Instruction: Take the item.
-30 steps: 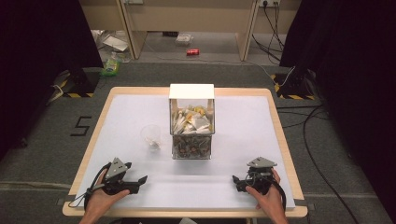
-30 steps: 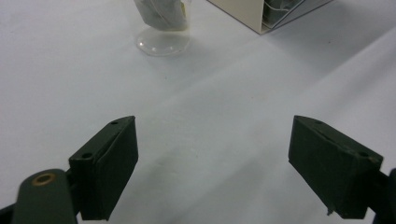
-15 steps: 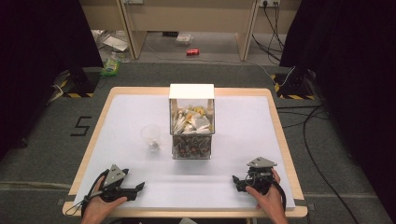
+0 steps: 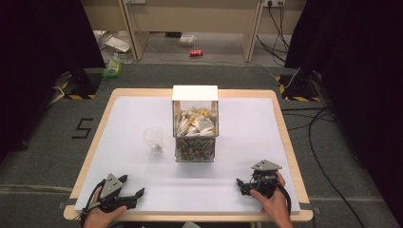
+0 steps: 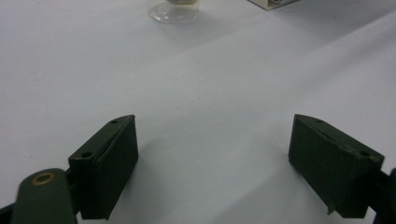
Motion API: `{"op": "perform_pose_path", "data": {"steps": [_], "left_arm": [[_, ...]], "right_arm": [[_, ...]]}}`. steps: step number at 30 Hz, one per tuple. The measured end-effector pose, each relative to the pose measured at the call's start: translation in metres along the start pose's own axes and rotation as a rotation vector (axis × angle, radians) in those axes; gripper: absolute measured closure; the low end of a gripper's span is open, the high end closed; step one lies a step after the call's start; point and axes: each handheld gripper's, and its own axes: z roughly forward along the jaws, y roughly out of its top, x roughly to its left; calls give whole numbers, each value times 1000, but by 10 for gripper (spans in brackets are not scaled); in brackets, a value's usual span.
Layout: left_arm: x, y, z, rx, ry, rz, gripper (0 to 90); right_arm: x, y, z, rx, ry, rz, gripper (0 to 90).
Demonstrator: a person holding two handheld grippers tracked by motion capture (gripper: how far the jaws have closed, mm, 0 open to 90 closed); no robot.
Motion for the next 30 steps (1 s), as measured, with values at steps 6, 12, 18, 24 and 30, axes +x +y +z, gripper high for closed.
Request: {"op": "perform_pose_path", "data": {"steps": [6, 12, 18, 24, 30], "left_arm": [[-1, -4, -2, -19, 0, -4, 149], [0, -6, -2, -33, -7, -4, 147], [0, -6, -2, -36, -8, -4, 146], [0, -6, -2, -35, -8, -4, 146], [0, -6, -2, -35, -8, -5, 146]], "right_arm": [[0, 0, 0, -1, 0, -2, 6], [0, 0, 0, -2, 0, -4, 6], [0, 0, 0, -2, 0, -4, 6], [0, 0, 0, -1, 0, -1, 6], [0, 0, 0, -1, 0, -1, 6]]}}
